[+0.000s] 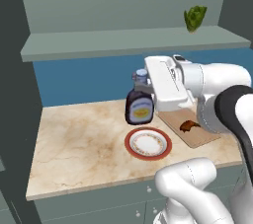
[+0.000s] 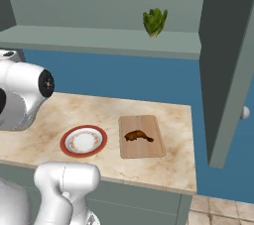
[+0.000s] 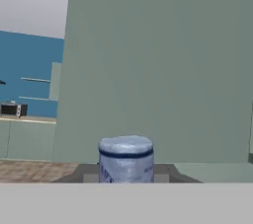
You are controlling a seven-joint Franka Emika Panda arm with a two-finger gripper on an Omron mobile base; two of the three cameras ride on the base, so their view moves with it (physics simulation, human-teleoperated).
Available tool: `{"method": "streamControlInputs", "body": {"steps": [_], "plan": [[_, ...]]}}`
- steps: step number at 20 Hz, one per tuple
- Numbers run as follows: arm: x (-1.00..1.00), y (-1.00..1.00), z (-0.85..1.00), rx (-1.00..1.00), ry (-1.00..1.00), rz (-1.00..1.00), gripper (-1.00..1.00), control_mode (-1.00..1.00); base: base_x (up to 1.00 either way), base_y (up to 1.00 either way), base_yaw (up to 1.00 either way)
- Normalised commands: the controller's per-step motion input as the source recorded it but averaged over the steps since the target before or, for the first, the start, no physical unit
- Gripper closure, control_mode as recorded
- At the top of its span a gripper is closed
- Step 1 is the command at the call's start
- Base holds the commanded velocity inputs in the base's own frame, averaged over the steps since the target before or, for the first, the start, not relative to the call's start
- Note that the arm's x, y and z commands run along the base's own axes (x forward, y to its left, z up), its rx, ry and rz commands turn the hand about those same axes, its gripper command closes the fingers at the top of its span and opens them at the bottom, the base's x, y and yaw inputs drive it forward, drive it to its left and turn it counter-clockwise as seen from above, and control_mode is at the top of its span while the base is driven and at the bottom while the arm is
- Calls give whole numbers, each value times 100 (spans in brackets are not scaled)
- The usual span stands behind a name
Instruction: Pick the chicken drumstick from the plate and place it on the cutting board. Then pick the condiment bottle from the cabinet and place it next to the cutting board.
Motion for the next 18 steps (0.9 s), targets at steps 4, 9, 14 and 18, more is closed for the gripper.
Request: {"method": "streamControlInputs", "body": {"steps": [4, 9, 14, 18], "plan": [[-32, -33, -35, 0, 1, 6, 100, -100, 0, 0, 0], [-25, -37, -30, 0, 0, 5, 100, -100, 0, 0, 0], [-19, -47, -26, 0, 0, 2, 100, -100, 0, 0, 0], [-13, -53, -30, 0, 0, 0, 100, -100, 0, 0, 0]]}}
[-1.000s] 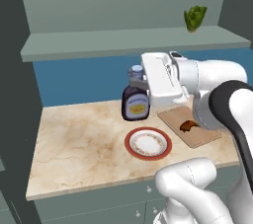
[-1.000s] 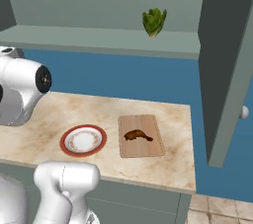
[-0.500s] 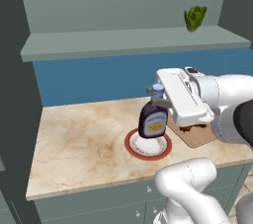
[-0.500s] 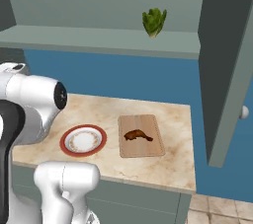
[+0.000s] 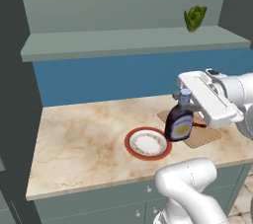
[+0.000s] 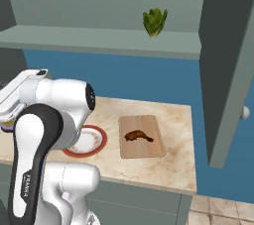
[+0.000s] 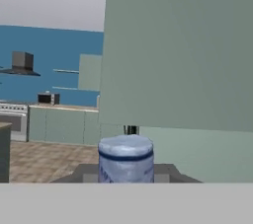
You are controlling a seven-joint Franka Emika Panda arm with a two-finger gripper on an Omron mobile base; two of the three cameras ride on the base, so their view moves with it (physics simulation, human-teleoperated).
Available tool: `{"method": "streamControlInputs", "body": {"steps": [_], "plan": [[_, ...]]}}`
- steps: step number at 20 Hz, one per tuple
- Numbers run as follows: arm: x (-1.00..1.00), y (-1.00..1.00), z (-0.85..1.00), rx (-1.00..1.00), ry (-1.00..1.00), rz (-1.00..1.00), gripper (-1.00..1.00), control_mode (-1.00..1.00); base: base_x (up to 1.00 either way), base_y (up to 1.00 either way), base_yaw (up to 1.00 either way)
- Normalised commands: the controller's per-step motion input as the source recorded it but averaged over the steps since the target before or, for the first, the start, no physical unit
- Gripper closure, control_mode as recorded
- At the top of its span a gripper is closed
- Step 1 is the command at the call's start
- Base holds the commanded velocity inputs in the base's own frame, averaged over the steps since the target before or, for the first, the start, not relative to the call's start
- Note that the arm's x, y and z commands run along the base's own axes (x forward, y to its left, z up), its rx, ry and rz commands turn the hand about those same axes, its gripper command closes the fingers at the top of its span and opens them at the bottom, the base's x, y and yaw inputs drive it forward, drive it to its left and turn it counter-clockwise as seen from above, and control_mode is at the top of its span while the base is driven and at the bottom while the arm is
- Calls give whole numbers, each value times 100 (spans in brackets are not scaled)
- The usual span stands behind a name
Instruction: Pick the chicken drumstick from the plate and place it on the cutting board. Then pick the condiment bottle from the cabinet and place it next to the cutting board.
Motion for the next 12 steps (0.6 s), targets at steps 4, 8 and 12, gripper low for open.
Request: {"method": "streamControlInputs", "body": {"steps": [4, 8, 12], "plan": [[-9, -46, -46, 5, 0, 1, 100, -100, 0, 0, 0], [-5, -43, -44, 6, 0, 1, 100, -100, 0, 0, 0], [-5, -44, -39, 6, 0, 1, 100, -100, 0, 0, 0]]}}
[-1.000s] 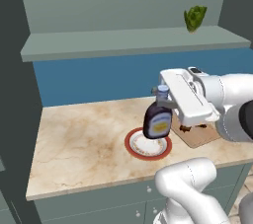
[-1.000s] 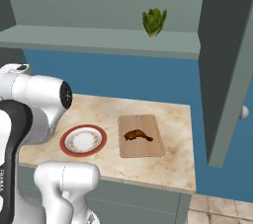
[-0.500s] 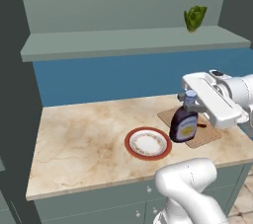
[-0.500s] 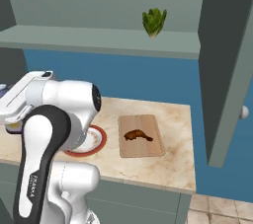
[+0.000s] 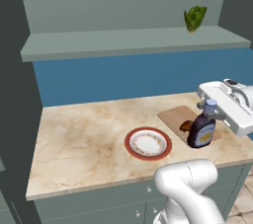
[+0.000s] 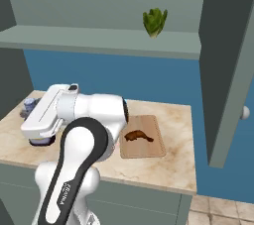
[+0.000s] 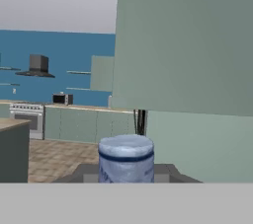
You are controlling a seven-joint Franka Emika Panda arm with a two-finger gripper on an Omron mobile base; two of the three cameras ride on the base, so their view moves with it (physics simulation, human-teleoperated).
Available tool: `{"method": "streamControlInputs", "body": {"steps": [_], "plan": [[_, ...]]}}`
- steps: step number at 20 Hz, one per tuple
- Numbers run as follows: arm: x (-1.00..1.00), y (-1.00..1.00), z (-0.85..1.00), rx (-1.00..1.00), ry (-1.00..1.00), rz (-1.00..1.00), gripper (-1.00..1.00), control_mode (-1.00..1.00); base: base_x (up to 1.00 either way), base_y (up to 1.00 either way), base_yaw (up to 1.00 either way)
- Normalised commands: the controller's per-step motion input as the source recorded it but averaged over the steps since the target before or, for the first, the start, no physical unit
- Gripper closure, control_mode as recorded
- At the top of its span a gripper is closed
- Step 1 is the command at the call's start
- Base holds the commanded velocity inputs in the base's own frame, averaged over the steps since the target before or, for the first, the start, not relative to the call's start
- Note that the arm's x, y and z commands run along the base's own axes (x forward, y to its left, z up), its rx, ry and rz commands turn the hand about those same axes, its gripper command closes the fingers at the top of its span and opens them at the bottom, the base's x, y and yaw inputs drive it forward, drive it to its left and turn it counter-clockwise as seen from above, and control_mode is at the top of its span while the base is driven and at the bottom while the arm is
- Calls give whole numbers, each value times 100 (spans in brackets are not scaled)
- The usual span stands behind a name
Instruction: Pick the chicken drumstick from the plate and place it on the cutting board. Then pick the condiment bottle from the cabinet and place it next to the cutting board.
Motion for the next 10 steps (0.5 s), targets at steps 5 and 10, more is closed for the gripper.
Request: {"method": "streamControlInputs", "body": {"steps": [5, 10], "plan": [[-5, -45, -35, 6, 0, 1, 100, -100, 0, 0, 0], [-10, -51, -23, 2, 0, 0, 100, -100, 0, 0, 0]]}}
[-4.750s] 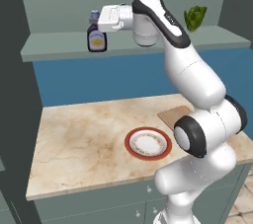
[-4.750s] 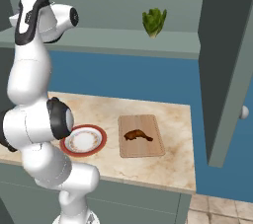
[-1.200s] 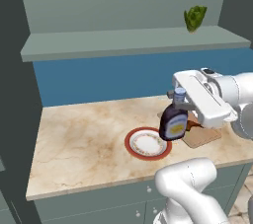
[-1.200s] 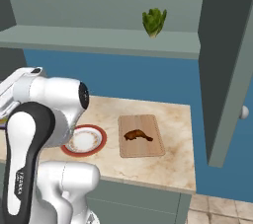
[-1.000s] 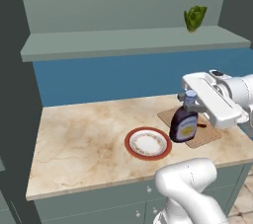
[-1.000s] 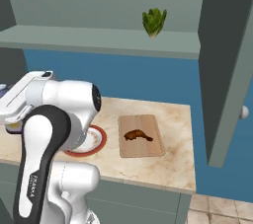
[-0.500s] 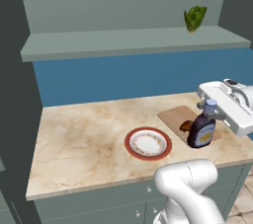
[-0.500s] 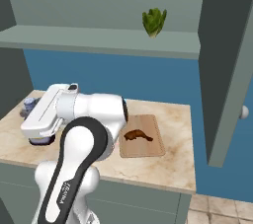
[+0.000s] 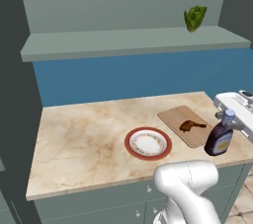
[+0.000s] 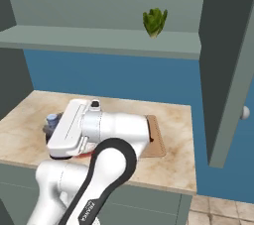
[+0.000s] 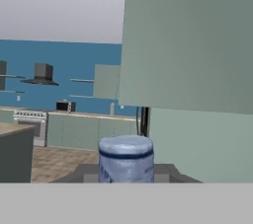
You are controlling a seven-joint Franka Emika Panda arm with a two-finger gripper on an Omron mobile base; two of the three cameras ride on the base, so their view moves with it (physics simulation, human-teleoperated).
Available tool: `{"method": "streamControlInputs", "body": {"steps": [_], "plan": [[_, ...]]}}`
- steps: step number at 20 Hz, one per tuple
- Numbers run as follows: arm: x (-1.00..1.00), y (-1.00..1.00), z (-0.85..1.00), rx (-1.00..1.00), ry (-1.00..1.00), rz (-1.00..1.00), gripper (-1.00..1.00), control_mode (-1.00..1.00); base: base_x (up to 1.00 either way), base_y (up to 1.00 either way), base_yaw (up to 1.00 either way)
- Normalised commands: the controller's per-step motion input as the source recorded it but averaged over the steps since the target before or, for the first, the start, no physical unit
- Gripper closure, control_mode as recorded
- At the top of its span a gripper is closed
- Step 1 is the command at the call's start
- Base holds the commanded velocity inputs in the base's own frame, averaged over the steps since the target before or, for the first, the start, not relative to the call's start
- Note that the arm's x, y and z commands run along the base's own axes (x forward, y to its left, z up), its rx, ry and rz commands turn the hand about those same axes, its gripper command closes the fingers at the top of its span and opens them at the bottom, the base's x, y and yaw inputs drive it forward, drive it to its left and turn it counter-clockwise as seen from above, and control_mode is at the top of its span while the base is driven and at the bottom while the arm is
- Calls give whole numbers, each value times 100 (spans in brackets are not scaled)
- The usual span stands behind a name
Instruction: Pick the chicken drumstick from the plate and place it on the cutting board. Then pick the condiment bottle from the cabinet and place it next to the cutting board.
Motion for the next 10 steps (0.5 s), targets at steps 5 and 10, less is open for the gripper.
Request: {"method": "streamControlInputs", "body": {"steps": [5, 10], "plan": [[-6, -59, -19, 0, 0, 0, 100, -100, 0, 0, 0], [0, -65, -13, 0, 0, -2, 100, -100, 0, 0, 0]]}}
